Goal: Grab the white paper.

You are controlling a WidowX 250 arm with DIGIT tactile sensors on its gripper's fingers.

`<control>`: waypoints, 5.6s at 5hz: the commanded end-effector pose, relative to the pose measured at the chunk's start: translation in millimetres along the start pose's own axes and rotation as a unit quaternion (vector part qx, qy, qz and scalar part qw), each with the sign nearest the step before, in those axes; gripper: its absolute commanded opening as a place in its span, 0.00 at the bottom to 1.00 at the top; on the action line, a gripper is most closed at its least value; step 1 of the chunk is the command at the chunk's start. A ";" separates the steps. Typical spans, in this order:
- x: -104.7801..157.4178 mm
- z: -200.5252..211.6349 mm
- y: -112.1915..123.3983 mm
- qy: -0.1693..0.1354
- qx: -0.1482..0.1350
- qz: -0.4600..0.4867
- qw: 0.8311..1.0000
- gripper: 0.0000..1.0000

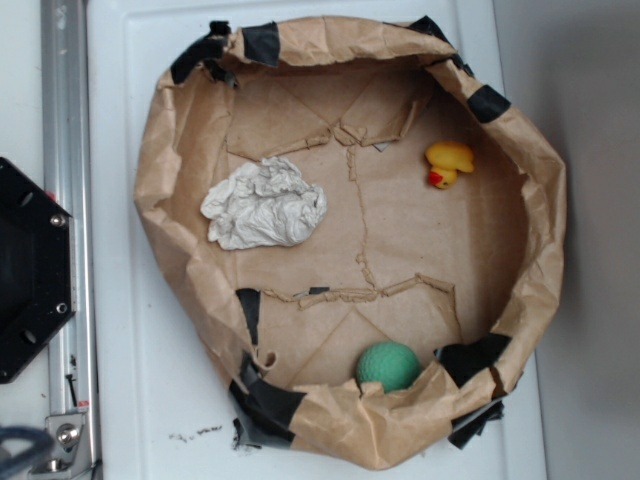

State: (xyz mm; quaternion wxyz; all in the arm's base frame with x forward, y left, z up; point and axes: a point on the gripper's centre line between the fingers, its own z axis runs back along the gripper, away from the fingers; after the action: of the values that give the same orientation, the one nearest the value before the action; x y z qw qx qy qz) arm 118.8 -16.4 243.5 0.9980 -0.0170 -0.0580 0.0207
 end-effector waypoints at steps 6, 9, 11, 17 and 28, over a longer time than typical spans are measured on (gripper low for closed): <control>95.6 -189.7 37.7 0.059 0.059 -0.118 0.990 1.00; 94.4 -227.7 56.2 0.080 0.035 -0.100 0.991 0.00; 132.7 -140.9 45.2 -0.008 0.055 -0.075 0.996 0.00; 93.6 -174.7 19.3 0.057 -0.035 -0.228 0.971 1.00; 132.0 -111.9 22.0 -0.007 0.043 -0.095 0.994 0.00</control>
State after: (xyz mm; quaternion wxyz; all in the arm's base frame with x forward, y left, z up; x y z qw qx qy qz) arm 262.6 7.8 130.1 0.9970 0.0304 -0.0292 -0.0655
